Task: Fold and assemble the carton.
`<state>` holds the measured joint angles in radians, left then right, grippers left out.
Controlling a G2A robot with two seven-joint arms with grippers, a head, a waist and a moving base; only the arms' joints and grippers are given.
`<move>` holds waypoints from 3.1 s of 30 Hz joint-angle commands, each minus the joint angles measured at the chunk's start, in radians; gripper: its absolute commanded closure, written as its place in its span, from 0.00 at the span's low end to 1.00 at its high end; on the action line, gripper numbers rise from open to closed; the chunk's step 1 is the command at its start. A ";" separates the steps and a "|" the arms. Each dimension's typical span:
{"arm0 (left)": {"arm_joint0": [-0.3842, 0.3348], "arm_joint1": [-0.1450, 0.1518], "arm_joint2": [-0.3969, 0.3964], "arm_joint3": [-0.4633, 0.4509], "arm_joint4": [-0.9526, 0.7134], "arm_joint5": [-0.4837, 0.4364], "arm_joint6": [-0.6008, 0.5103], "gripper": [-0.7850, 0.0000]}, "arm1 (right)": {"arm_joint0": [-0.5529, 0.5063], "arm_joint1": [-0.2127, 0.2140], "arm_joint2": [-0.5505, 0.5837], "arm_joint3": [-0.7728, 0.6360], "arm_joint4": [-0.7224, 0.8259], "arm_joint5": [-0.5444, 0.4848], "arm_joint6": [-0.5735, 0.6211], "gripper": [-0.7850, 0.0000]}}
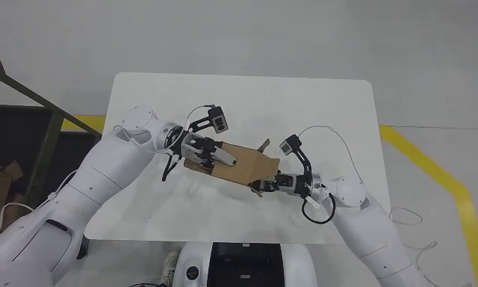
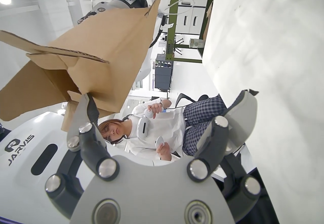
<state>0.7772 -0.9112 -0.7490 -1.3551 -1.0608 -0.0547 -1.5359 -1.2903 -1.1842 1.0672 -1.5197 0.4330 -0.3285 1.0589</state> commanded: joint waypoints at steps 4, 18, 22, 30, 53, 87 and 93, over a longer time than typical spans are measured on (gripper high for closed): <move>-0.014 -0.003 0.003 0.004 0.013 0.000 0.000 1.00 | -0.007 0.004 0.000 -0.022 -0.039 0.009 -0.015 0.00; -0.046 -0.005 0.029 -0.011 0.094 0.023 0.000 1.00 | -0.016 0.017 0.001 -0.080 -0.165 0.074 -0.053 0.00; -0.050 -0.004 0.031 -0.021 0.101 0.028 0.000 1.00 | -0.023 0.021 0.002 -0.097 -0.185 0.090 -0.061 0.00; -0.044 -0.001 0.032 -0.027 0.086 0.019 0.000 1.00 | -0.025 0.023 -0.018 -0.119 -0.213 0.108 -0.075 0.00; 0.024 0.036 -0.002 -0.028 -0.005 0.019 0.000 1.00 | -0.094 0.034 0.133 -0.098 0.053 -0.222 -0.211 0.00; -0.021 -0.002 0.094 0.096 -0.052 -0.006 0.000 1.00 | -0.009 0.004 0.084 -0.003 0.418 -0.362 0.033 0.00; -0.029 -0.003 0.099 0.101 -0.054 -0.009 0.000 1.00 | 0.009 -0.003 0.066 0.005 0.422 -0.363 0.046 0.00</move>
<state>0.7500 -0.9141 -0.6510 -1.2540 -1.1152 -0.0634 -1.5359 -1.2835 -1.1862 1.1353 -1.5165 0.8563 -0.6895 1.1047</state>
